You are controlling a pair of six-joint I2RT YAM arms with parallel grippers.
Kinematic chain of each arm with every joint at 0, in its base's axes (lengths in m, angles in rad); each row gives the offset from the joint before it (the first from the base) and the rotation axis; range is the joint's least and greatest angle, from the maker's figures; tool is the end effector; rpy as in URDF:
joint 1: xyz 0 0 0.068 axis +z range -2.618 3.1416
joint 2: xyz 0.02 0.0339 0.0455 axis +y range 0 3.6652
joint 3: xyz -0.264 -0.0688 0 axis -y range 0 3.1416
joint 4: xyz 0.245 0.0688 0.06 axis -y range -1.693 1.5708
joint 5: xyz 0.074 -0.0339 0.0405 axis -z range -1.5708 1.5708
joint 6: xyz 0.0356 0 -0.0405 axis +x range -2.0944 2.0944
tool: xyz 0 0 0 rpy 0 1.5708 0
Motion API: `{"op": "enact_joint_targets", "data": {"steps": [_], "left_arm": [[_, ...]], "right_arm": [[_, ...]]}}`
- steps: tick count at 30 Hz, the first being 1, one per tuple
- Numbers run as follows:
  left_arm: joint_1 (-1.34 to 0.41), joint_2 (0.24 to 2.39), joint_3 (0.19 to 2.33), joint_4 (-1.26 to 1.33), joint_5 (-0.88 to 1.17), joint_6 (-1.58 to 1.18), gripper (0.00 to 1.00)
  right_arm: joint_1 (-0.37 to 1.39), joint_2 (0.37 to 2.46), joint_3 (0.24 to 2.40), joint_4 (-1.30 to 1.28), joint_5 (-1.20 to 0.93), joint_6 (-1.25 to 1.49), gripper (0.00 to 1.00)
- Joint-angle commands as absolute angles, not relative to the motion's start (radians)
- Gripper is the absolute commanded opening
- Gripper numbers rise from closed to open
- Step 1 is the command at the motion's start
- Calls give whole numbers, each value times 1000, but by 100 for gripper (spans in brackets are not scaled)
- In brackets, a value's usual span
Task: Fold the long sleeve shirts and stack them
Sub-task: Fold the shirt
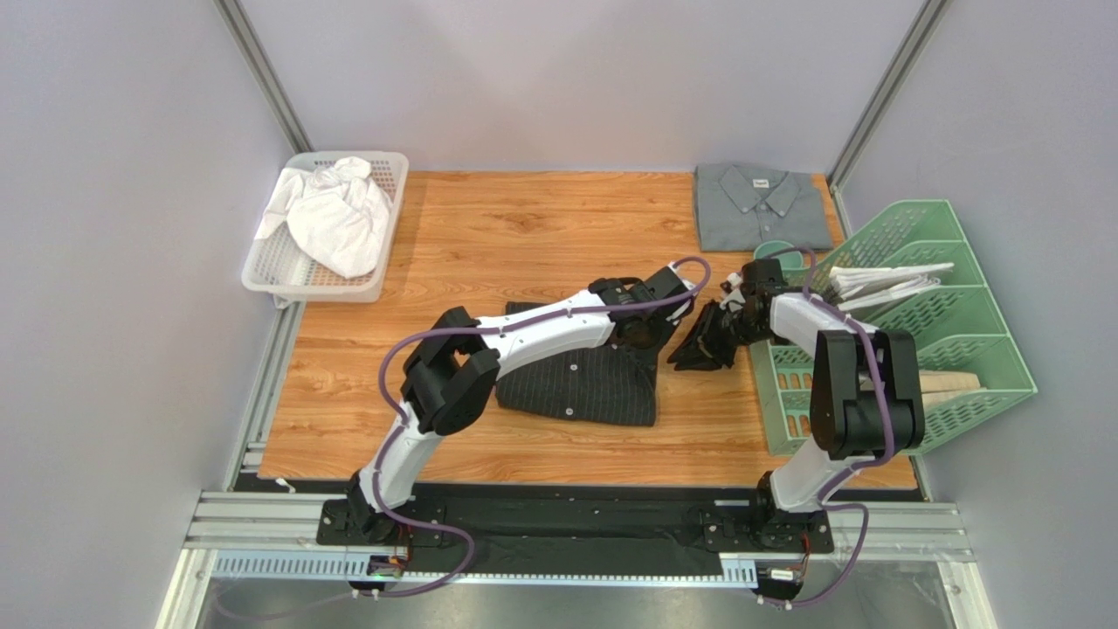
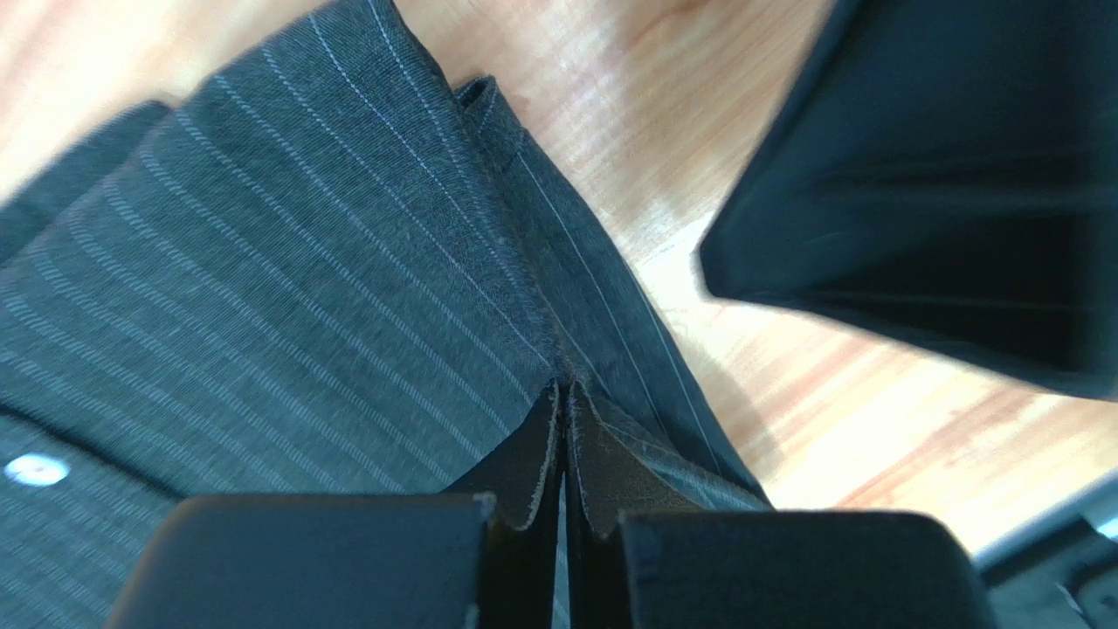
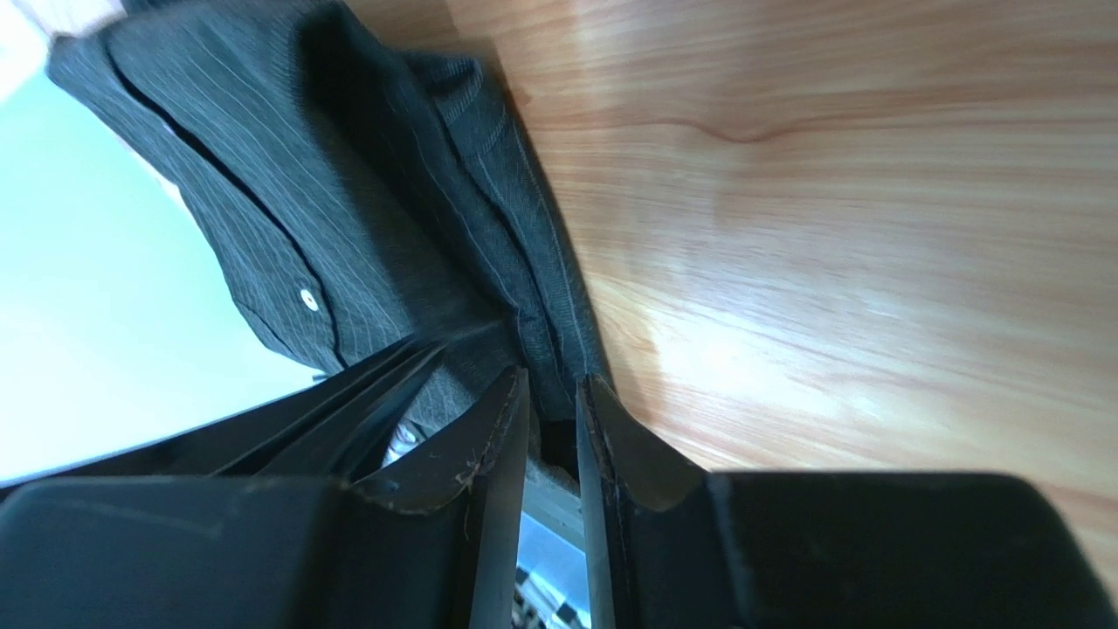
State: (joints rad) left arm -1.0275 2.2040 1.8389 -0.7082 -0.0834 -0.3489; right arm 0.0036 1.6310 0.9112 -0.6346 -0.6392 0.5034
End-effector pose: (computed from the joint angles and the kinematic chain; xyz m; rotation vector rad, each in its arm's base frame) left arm 0.2500 -0.4083 0.1987 0.8666 2.5409 -0.3466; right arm 0.2816 0.0223 0.1604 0.6218 2.8614 1.0172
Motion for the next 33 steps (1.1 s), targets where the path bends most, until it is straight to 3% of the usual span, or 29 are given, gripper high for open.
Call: {"op": "enact_joint_targets", "data": {"steps": [1,16,28,30,33], "left_arm": [[-1014,2095,1825,-680,-49,-340,0],[-1005,2071,1795,-686,-40,-351,0],[-1002,2069,1781,-683,-34,-351,0],[-1002,2071,1782,-681,-34,-351,0],[-999,2071,1781,-681,-32,-353,0]], "right_arm": [[48,1675,894,-546,-703,546,26],[120,1792,905,-393,-755,621,24],[147,1829,896,-347,-719,637,35],[155,1833,900,-338,-727,635,31],[160,1836,907,-331,-750,634,13]]}}
